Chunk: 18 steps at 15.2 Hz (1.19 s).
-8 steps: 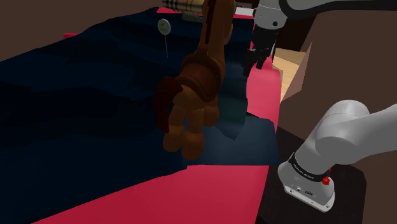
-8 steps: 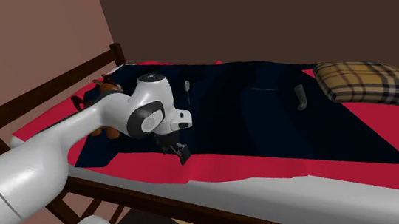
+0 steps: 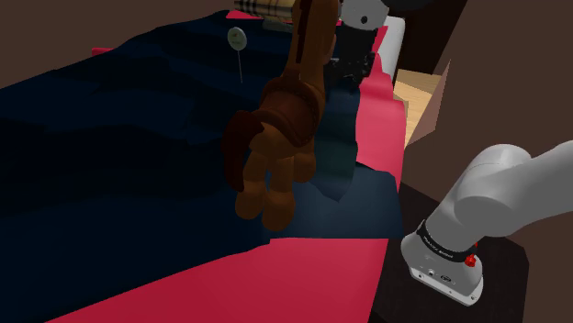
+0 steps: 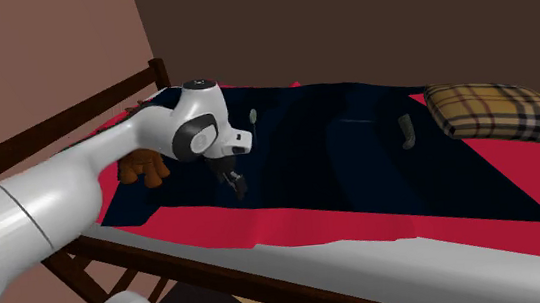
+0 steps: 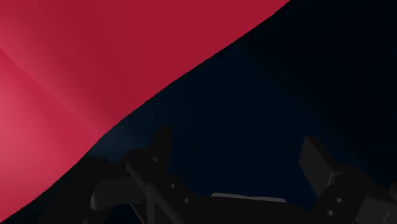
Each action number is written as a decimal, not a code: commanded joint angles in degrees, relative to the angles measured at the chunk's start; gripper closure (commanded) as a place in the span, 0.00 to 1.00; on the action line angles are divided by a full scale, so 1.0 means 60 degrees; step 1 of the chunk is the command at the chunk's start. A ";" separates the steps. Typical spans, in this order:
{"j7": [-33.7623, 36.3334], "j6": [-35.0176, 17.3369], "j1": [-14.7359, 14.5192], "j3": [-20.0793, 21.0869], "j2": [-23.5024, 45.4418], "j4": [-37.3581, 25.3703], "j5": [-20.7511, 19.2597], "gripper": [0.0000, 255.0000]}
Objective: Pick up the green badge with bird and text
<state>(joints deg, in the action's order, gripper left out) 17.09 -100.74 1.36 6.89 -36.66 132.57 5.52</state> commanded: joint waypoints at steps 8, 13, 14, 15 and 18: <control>0.3523 -0.0321 0.0492 0.1220 0.2515 -0.3007 0.0367 0.00; 0.5477 -0.0247 0.0739 0.1749 0.4054 -0.5052 0.0063 0.00; 0.5869 -0.0201 0.0771 0.1840 0.4382 -0.5506 -0.0041 0.00; 0.6260 -0.0142 0.0794 0.1923 0.4718 -0.5977 -0.0158 0.00; 0.7423 0.0126 0.0799 0.2135 0.5785 -0.7518 -0.0588 0.00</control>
<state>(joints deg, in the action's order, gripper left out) 58.94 -100.75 6.17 19.23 -4.00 90.73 2.85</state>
